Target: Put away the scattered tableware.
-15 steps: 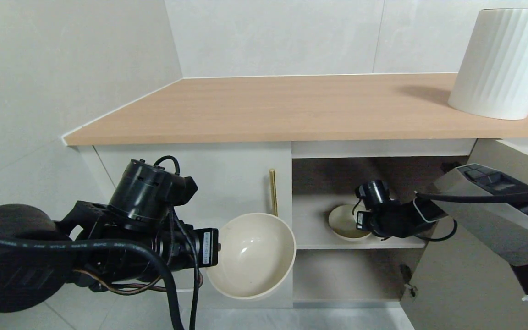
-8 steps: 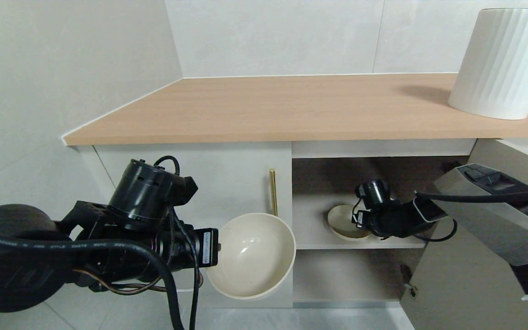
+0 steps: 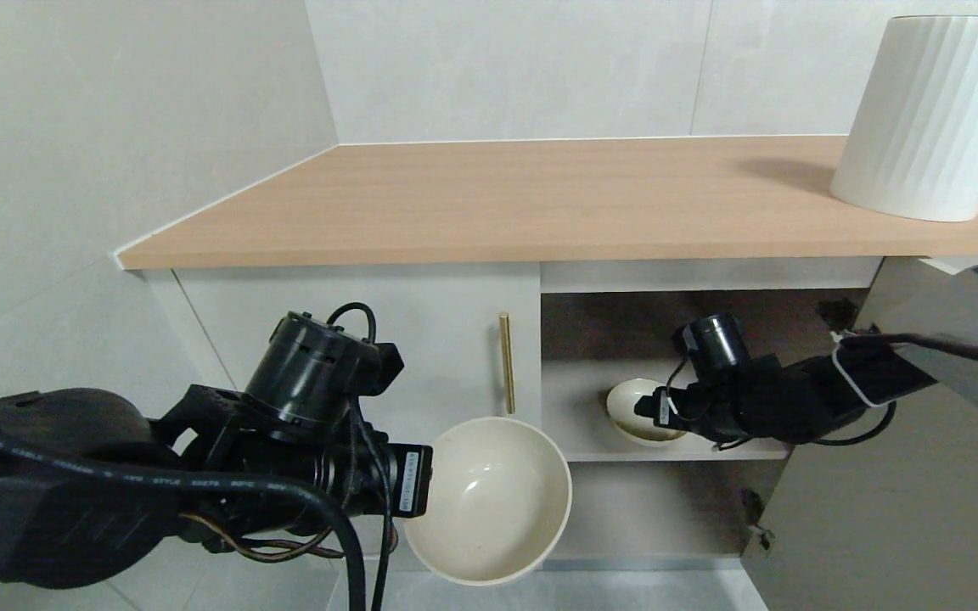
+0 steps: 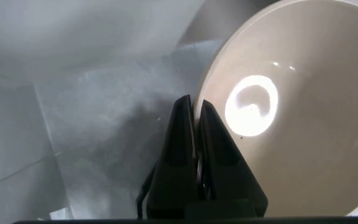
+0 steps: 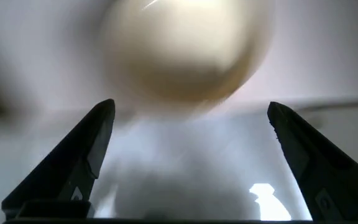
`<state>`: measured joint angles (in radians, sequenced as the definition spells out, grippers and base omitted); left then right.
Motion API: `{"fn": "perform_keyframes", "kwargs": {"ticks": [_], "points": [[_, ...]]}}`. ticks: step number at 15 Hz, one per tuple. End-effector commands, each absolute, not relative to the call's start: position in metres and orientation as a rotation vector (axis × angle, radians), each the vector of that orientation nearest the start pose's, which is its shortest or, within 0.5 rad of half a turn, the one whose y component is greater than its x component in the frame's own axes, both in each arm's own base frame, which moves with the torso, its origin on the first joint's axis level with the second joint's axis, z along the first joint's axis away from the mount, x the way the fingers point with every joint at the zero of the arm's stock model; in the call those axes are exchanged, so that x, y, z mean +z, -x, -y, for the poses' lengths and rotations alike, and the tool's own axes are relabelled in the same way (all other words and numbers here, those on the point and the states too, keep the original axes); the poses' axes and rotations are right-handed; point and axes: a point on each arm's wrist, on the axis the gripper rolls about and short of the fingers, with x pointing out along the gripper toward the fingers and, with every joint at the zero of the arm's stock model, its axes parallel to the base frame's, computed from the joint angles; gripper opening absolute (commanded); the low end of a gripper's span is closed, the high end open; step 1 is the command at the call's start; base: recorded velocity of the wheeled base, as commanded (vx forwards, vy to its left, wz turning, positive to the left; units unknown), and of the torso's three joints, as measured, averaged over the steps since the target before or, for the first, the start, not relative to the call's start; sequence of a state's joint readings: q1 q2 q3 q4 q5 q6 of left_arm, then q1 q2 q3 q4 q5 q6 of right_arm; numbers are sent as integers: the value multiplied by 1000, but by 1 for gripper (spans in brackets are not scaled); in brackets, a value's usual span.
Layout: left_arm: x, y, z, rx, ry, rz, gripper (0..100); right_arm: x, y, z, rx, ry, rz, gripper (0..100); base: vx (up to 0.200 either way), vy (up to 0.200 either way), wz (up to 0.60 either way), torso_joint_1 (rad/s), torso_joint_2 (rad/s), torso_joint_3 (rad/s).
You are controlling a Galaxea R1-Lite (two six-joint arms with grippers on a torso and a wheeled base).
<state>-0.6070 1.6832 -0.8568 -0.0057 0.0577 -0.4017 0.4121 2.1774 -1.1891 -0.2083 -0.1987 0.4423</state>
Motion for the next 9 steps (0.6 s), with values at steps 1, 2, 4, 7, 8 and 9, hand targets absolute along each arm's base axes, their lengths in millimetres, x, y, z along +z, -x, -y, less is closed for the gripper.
{"fn": "perform_keyframes", "kwargs": {"ticks": [1,2,4,7,8,9], "points": [[127,-235,170,-375,44,-901,0,120,-319,-173,223,-196,-770,100,0,0,0,0,0,0],[124,-242,175,-397,-1,-871,0,132,-306,-176,249,-181,-780,100,0,0,0,0,0,0],[114,-248,178,-373,-56,-849,0,147,-285,-179,298,-165,-784,100,0,0,0,0,0,0],[121,-266,187,-364,-100,-787,0,160,-270,-178,346,-149,-757,100,0,0,0,0,0,0],[122,-270,190,-366,-103,-777,0,165,-266,-178,356,-151,-748,100,0,0,0,0,0,0],[118,-272,192,-370,-114,-789,0,166,-259,-183,379,-138,-759,100,0,0,0,0,0,0]]}}
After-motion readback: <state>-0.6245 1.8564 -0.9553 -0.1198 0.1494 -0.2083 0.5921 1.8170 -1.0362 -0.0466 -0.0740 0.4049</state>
